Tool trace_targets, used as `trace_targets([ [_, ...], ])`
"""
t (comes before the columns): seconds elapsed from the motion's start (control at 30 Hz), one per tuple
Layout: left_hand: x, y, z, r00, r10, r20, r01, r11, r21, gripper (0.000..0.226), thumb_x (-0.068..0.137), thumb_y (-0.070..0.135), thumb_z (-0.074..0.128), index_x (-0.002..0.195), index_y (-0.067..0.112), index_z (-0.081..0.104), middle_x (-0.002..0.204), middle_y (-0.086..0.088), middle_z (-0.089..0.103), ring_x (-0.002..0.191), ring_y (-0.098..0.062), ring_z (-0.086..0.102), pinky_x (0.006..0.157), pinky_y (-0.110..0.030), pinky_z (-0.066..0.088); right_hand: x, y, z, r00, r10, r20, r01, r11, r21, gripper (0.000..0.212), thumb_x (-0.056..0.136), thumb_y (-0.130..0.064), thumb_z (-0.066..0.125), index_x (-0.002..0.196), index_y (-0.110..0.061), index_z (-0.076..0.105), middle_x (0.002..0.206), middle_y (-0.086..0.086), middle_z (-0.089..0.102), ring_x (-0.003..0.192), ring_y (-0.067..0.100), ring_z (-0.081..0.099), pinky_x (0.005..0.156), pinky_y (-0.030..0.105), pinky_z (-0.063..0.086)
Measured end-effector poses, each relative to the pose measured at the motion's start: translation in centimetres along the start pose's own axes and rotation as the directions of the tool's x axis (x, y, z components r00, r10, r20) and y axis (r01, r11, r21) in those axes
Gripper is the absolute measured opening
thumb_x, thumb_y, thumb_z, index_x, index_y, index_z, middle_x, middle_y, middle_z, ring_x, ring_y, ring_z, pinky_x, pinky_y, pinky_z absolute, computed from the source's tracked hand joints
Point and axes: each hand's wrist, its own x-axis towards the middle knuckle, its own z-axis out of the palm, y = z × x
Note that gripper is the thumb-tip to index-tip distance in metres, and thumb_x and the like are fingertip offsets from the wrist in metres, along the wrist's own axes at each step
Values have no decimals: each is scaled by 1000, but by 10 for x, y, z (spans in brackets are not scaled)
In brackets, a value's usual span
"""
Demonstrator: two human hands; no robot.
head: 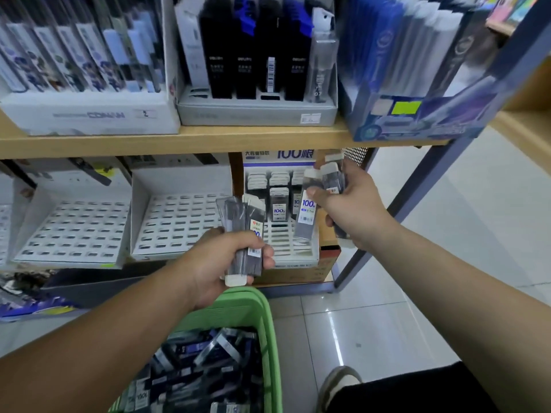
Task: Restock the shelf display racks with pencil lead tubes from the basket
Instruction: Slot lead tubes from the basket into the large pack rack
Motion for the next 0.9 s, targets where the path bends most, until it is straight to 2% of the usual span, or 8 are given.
trace_targets([
  [0.17, 10, 0, 7, 999, 36, -18, -34, 996, 86, 43, 79, 12, 74, 119, -4, 66, 98, -19, 78, 94, -31, 77, 59, -30, 52, 11, 9, -10, 996, -75, -40, 70, 992, -100, 30, 89, -10, 77, 100, -31, 58, 97, -5, 72, 55, -6, 57, 51, 13, 43],
  [0.27, 15, 0, 7, 997, 67, -43, -61, 991, 118, 38, 81, 10, 76, 116, -2, 66, 96, -19, 78, 96, -34, 77, 62, -33, 51, 18, 12, -13, 989, -145, -33, 140, 984, -110, 29, 87, -7, 78, 107, -22, 63, 104, -5, 74, 85, 2, 69, 76, 27, 55],
  [0.37, 18, 0, 7, 994, 92, -63, -85, 990, 110, 41, 76, 11, 80, 112, -2, 66, 97, -22, 77, 96, -36, 77, 63, -34, 51, 22, 10, -12, 971, -236, 27, 237, 955, -180, 30, 86, -4, 77, 111, -15, 64, 110, -2, 74, 102, 9, 70, 92, 27, 57],
  [0.53, 20, -2, 6, 986, 135, -96, -123, 986, 116, 43, 70, 10, 82, 108, -5, 69, 93, -23, 77, 88, -36, 75, 57, -33, 50, 27, 16, -8, 961, -260, 97, 277, 904, -324, 29, 85, -11, 78, 110, -15, 65, 107, 1, 73, 99, 19, 68, 89, 41, 57],
  [0.6, 21, -2, 5, 983, 144, -110, -134, 986, 98, 43, 68, 9, 82, 106, -5, 69, 93, -23, 77, 95, -43, 74, 57, -33, 51, 30, 20, -8, 967, -239, 85, 254, 900, -354, 27, 84, -14, 79, 107, -17, 65, 104, -2, 73, 96, 20, 68, 86, 45, 58],
  [0.7, 20, -2, 4, 982, 148, -113, -139, 987, 85, 55, 57, 16, 82, 106, -7, 69, 96, -23, 76, 101, -46, 71, 56, -34, 51, 33, 22, -7, 973, -220, 76, 232, 901, -367, 27, 84, -16, 80, 107, -19, 66, 102, -5, 74, 96, 20, 68, 86, 47, 58],
  [0.83, 19, 0, 4, 984, 151, -95, -141, 984, 105, 62, 54, 22, 81, 108, -7, 68, 92, -25, 76, 82, -34, 72, 56, -33, 50, 36, 21, -3, 967, -241, 80, 252, 878, -408, 30, 84, -17, 77, 110, -25, 67, 102, -4, 73, 94, 22, 67, 84, 45, 59],
  [0.9, 19, 0, 3, 983, 160, -89, -150, 982, 113, 67, 47, 25, 82, 104, -7, 70, 94, -25, 75, 83, -33, 71, 57, -34, 51, 38, 21, -1, 960, -264, 98, 280, 857, -433, 31, 83, -17, 76, 110, -27, 67, 100, -3, 72, 94, 24, 67, 83, 45, 58],
])
